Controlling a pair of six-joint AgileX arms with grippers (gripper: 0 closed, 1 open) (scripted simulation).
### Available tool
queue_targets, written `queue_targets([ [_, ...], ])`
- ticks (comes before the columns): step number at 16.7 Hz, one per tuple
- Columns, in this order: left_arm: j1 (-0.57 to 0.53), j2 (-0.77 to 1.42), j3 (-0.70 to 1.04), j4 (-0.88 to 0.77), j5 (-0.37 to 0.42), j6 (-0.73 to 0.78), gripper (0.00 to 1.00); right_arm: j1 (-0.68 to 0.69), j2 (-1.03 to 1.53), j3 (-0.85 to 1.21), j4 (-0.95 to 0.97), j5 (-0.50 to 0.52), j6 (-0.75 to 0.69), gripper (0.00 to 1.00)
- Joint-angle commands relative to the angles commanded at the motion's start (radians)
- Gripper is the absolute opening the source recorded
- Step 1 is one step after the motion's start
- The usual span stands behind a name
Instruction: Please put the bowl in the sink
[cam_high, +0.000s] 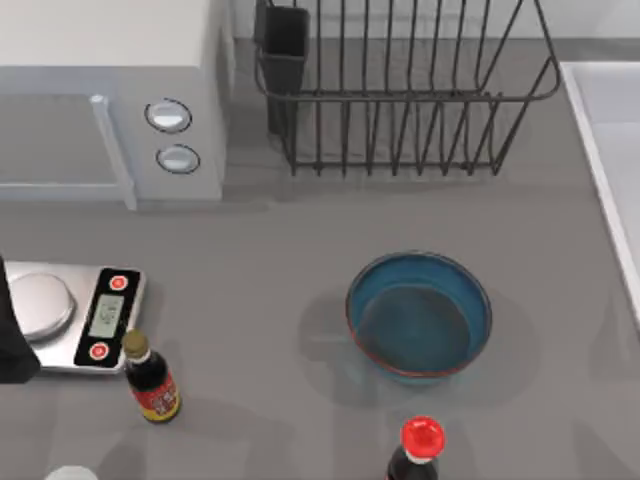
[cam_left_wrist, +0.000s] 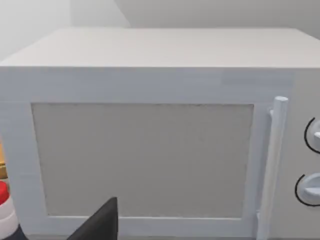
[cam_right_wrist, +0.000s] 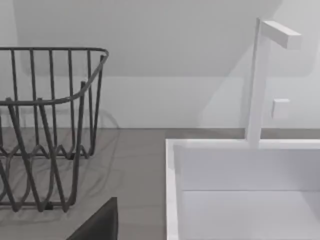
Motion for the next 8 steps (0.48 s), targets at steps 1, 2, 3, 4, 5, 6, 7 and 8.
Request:
queue_targets([
  [1,0.0,0.0,0.0,0.0,0.0,0.0,1.0,0.0,0.0,0.0,0.0,0.0,0.0,1.0],
  [2,0.0,0.0,0.0,0.0,0.0,0.0,1.0,0.0,0.0,0.0,0.0,0.0,0.0,1.0],
  [3,0.0,0.0,0.0,0.0,0.0,0.0,1.0,0.004,0.01,0.01,-0.009,-0.001,0.004,1.0],
  [4,0.0,0.0,0.0,0.0,0.0,0.0,1.0,0.013,0.031,0.031,-0.026,-0.001,0.012,1.0],
  [5,0.0,0.0,0.0,0.0,0.0,0.0,1.0,0.025,0.063,0.061,-0.052,-0.002,0.024,1.0],
  [6,0.0,0.0,0.0,0.0,0.0,0.0,1.0,0.04,0.105,0.103,-0.086,-0.003,0.039,1.0],
  [7,0.0,0.0,0.0,0.0,0.0,0.0,1.0,0.058,0.158,0.154,-0.127,-0.003,0.057,1.0],
  [8,0.0,0.0,0.0,0.0,0.0,0.0,1.0,0.078,0.221,0.215,-0.174,-0.003,0.077,1.0],
])
